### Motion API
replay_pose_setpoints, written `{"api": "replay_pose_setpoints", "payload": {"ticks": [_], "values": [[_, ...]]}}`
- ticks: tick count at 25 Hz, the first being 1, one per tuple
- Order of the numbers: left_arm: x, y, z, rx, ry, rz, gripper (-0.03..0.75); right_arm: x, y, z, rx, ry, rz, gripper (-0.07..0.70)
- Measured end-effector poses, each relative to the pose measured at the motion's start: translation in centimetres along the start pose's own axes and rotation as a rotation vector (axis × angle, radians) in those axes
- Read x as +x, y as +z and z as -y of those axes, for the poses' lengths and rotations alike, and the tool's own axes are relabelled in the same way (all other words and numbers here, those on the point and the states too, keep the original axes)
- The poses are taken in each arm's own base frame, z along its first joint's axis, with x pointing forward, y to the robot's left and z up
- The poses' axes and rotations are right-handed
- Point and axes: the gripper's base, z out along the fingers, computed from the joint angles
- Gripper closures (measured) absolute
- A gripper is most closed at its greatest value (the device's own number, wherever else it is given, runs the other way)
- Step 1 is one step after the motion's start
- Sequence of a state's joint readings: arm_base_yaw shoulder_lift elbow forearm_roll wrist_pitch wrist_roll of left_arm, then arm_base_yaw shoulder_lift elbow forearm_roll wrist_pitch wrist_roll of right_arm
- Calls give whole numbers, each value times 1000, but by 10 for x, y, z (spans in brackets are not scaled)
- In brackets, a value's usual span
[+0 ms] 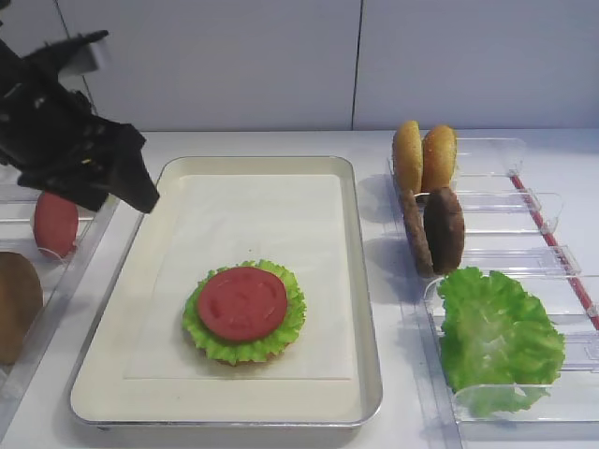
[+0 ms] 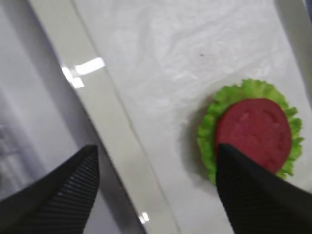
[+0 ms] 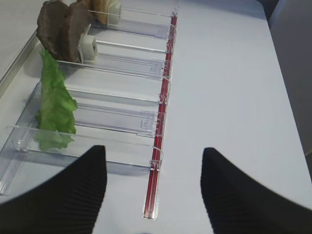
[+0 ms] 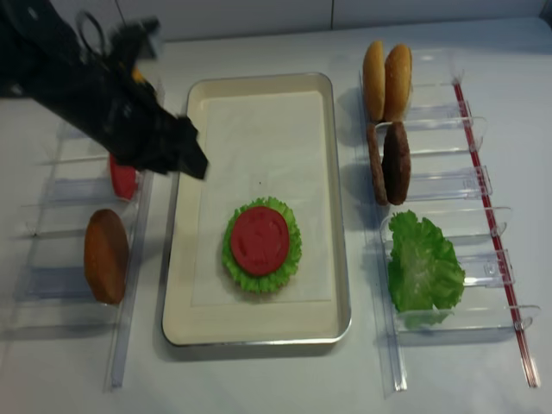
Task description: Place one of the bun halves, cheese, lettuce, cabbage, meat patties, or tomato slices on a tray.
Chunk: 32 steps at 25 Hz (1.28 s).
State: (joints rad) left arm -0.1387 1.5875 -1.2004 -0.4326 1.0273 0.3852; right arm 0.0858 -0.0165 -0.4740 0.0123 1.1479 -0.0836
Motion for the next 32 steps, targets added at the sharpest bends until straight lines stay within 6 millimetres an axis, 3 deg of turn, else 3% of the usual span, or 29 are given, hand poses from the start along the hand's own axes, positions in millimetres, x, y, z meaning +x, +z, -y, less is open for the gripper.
{"api": "replay_pose_setpoints", "payload": {"ticks": [6, 14, 25, 32], "values": [[7, -44, -2, -224, 15, 59, 256, 0, 0, 0, 0, 0, 0, 180], [27, -95, 19, -259, 49, 202, 258, 0, 0, 0, 0, 0, 0, 181], [121, -118, 42, -275, 75, 300, 259, 0, 0, 0, 0, 0, 0, 181], [190, -128, 55, -298, 75, 479, 279, 0, 0, 0, 0, 0, 0, 181]]}}
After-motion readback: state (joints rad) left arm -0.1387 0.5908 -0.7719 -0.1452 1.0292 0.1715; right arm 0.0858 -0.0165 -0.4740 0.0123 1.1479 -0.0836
